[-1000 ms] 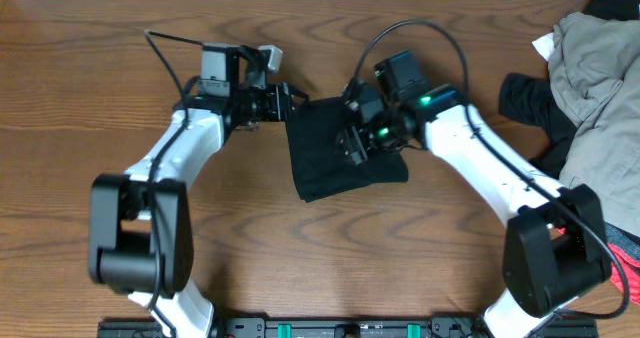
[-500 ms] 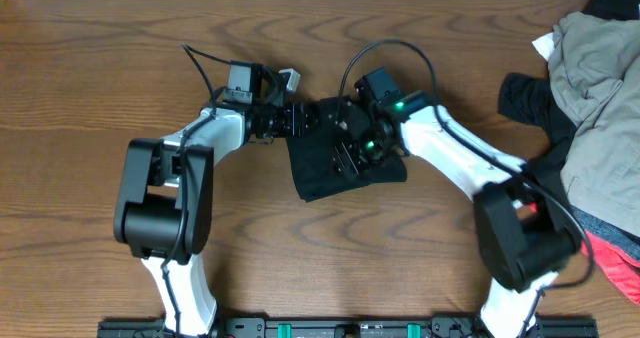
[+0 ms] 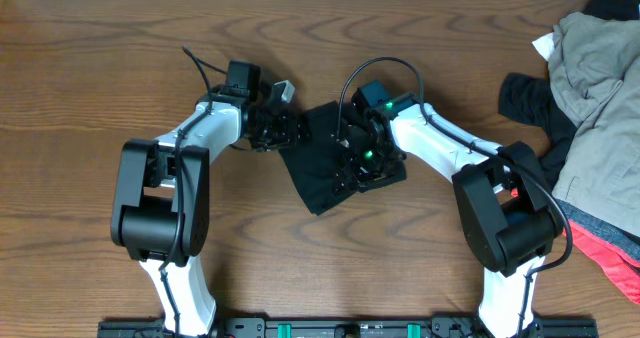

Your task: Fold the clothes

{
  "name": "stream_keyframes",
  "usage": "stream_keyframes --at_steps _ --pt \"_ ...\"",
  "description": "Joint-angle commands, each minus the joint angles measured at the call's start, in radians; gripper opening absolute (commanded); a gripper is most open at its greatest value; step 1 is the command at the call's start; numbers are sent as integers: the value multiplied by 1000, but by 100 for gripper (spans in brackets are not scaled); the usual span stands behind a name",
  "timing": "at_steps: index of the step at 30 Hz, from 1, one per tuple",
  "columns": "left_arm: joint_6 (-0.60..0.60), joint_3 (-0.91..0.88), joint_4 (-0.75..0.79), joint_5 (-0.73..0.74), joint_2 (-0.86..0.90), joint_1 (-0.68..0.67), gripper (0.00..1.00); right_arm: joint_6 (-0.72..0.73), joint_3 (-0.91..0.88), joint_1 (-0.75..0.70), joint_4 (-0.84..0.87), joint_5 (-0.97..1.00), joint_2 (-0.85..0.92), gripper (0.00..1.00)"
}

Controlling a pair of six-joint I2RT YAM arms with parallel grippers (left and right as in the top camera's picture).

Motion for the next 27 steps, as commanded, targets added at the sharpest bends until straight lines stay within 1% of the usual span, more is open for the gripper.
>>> stream_keyframes --at_steps 1,6,9,12,14,16,18,21,24,27 --pt "-11 -45 -106 -79 43 -5 39 -12 -30 -15 8 213 72 67" --pt "-24 -45 -241 -89 43 -5 39 -27 21 -73 -3 287 64 69" --pt "-25 -45 -280 -185 42 -5 40 -41 89 -124 -38 366 34 72" --pt "-25 -45 -310 -274 42 -5 40 -101 178 -181 -97 458 -3 74" --pt "-26 -45 -321 -281 42 -5 40 -150 232 -217 -139 501 -27 74" --pt "-53 -45 -339 -277 42 -5 40 -182 269 -245 -175 506 -47 75" --pt "-67 -45 -373 -237 42 -5 40 -182 288 -269 -194 496 -69 75" --pt "-66 -44 -414 -163 29 -5 40 -182 289 -281 -207 409 -99 74" --pt "-62 -44 -421 -155 -22 -5 41 -183 289 -272 -227 304 -111 75" --pt "-46 -44 -423 -158 -122 -5 45 -183 287 -249 -246 196 -111 74"
